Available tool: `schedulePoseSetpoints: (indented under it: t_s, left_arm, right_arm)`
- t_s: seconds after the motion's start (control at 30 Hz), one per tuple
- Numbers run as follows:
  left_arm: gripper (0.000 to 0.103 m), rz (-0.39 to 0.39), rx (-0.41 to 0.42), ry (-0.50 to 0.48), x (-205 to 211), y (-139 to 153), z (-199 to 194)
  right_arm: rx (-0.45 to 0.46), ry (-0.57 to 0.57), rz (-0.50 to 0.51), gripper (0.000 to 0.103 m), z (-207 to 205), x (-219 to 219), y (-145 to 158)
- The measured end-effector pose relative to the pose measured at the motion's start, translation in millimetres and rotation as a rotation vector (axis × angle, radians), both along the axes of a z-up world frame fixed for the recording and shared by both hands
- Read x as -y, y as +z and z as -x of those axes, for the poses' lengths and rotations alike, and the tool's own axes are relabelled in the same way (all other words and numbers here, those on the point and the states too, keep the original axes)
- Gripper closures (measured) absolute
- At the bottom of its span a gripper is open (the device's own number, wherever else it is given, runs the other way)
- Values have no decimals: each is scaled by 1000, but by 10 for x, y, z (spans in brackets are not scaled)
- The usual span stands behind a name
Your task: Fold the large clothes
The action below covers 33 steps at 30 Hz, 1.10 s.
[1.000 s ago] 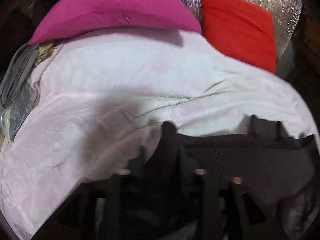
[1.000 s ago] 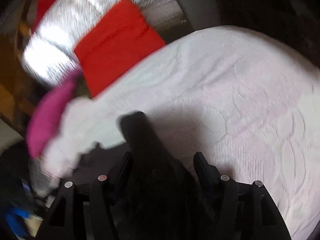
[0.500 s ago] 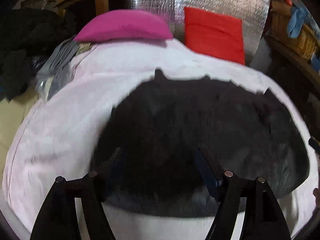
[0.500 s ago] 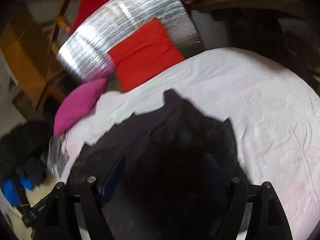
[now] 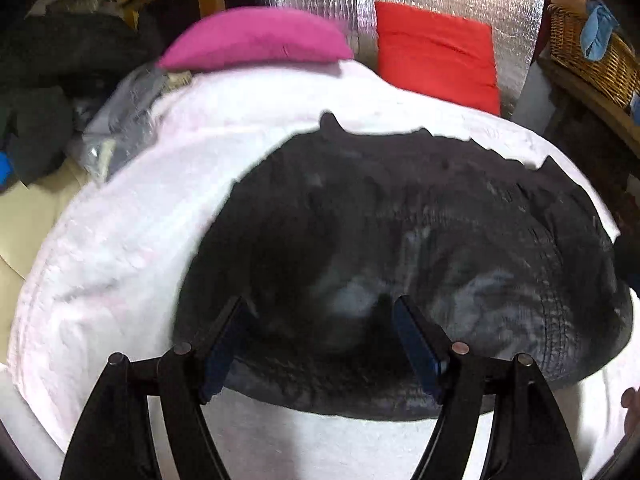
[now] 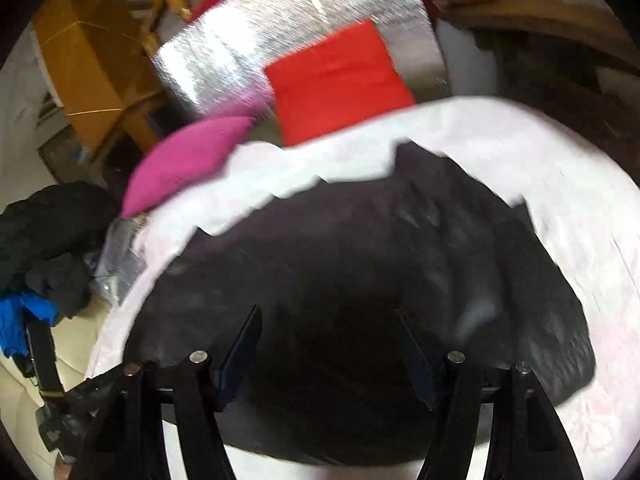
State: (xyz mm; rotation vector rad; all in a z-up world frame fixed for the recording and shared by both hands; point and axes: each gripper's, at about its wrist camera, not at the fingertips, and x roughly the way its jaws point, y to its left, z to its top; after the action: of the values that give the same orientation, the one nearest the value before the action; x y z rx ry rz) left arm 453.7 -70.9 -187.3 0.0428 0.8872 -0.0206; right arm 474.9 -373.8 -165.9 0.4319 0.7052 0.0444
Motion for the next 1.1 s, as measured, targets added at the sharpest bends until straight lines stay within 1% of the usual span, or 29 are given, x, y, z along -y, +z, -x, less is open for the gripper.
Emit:
schedulePoseSetpoints:
  t_s: [0.07,0.13,0.2,0.23,0.3,0.37,0.43,0.57,0.63,0.73,0.83,0.9,0.93,1.0,1.03,1.1]
  left_arm:
    - [27,-20,23,4,4,21,-10]
    - [27,-49,48,9,-25,-6,-43]
    - [27,-88,38,14,-14,-75,-55]
    - [27,-90,34,14,-26,-98,-45]
    - [27,-97,36,18,-39,-113,-52]
    - [27,-107,42,20,-52,-109,-42]
    - [27,-105,52,22,-72,-93,-18]
    - [27,-111,66,22,-60,-92,1]
    - [27,-116,72,22,-55,-89,12]
    - [27,-122,74,23,-48,-95,12]
    - [27,-129,70,24,-33,-114,-2]
    - [27,-133,69,23,-27,-125,-12]
    - [27,-139,68,23,-16,-135,-19]
    - [27,-147,66,21,-4,-148,-30]
    - [27,-151,65,20,3,-156,-35]
    - [27,-153,63,22,8,-170,-43]
  right_arm:
    - [-15,25,-33,33,-125,-138,-79]
    - [-57,36,-48,33,-219,-257,-200]
    - [-147,39,-28,33,-363,-388,-410]
    - [-169,35,-17,32,-402,-424,-480]
    - [-163,30,-12,32,-366,-410,-496]
    - [-147,29,-46,33,-314,-375,-421]
    - [-112,8,-74,33,-211,-305,-318]
    - [-28,-69,-37,33,27,-98,-95]
    - [-15,-93,-37,33,107,60,-64]
    - [-32,-125,-19,33,126,248,-94]
    - [-55,-147,-28,33,115,361,-187]
    - [-126,-144,-39,32,39,431,-341]
    - [-146,-143,-58,32,16,466,-419]
    - [-136,-129,-57,32,-2,479,-451]
    - [-145,-109,-38,32,-30,463,-447]
    - [-169,-89,-33,32,-65,464,-463]
